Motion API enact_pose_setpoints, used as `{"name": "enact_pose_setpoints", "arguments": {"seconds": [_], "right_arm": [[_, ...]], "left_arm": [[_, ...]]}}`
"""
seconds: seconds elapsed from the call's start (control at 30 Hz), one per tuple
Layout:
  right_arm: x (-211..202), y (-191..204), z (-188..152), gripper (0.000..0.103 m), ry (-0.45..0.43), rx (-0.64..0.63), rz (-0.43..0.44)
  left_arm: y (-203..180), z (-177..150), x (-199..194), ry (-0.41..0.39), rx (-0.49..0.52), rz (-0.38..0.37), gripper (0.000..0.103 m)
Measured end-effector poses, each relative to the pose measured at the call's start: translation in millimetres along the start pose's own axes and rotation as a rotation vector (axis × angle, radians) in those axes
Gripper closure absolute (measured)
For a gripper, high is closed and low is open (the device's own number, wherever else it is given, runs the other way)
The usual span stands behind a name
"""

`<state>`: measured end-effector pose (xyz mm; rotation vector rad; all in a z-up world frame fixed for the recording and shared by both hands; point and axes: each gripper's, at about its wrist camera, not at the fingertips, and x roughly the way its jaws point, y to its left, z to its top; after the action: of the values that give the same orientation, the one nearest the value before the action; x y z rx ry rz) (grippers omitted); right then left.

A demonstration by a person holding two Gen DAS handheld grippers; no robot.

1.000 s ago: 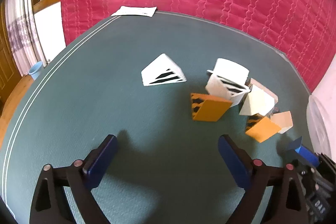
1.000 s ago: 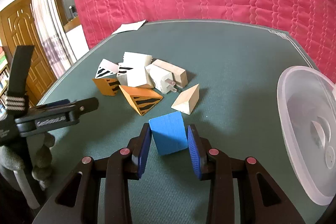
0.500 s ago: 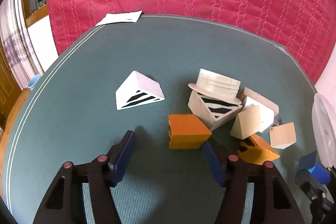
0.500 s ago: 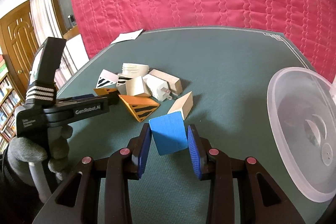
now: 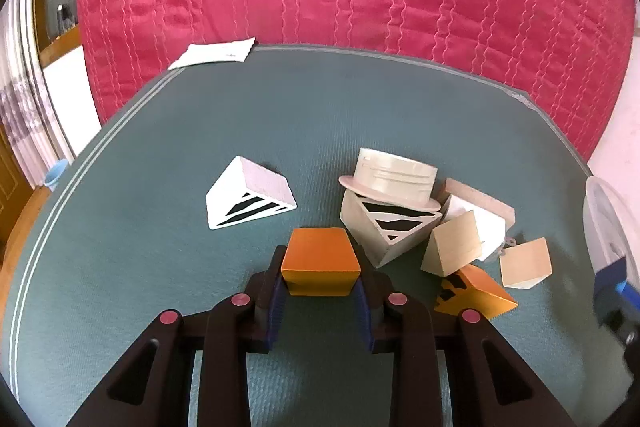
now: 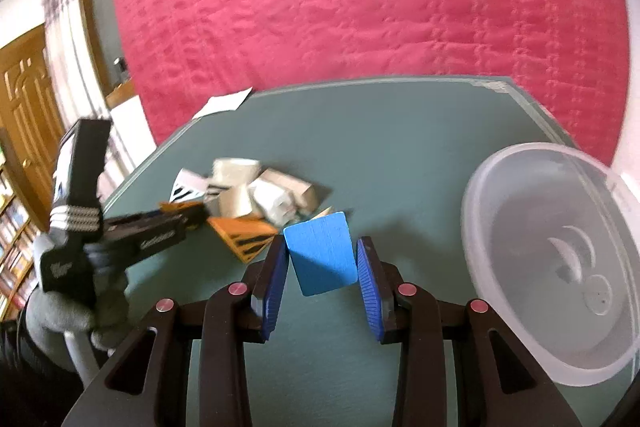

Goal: Organize rigid objects
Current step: 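Drop the blue block into the bowl with the right tool while the left drops the orange cube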

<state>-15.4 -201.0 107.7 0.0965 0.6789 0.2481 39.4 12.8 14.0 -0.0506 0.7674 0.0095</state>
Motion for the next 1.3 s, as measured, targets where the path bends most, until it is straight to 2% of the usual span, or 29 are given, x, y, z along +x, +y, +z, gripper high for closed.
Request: {"name": "enact_pose_setpoints", "arguments": {"seconds": [0.17,0.3,0.63,1.07,1.1,1.2,1.3], "right_arm": [[-11.1,-14.5,7.5,0.067,-0.059,0.052,-0.065],[-20.9,-28.1,13.7,0.067,-0.115,0.095,-0.162],[-38.2,-73.0,20.1,0.067,-0.157,0.230,-0.341],[-54.8,-118.1,21.1,0.066,-0.181,0.382,-0.457],[-55.9,-119.2,20.8,0.066,-0.185,0.392,-0.465],[-61.6,-124.7,19.2,0.052,-0.205,0.425,-0.473],[-69.8,-128.6,18.6,0.051,-0.244,0.445,-0.506]], "left_arm": [[-4.5,-1.1,-10.5,-0.036,0.013,0.008,0.072],[-7.5,1.2,-19.0,-0.067,0.020,0.012,0.072],[-20.3,1.0,-36.0,-0.090,0.036,-0.022,0.072],[-62.2,8.4,-65.2,-0.142,0.126,-0.103,0.072],[-68.1,8.7,-66.7,-0.144,0.135,-0.114,0.072],[-83.6,10.9,-71.0,-0.150,0.166,-0.143,0.072],[-101.1,13.2,-73.1,-0.153,0.193,-0.181,0.072]]}}
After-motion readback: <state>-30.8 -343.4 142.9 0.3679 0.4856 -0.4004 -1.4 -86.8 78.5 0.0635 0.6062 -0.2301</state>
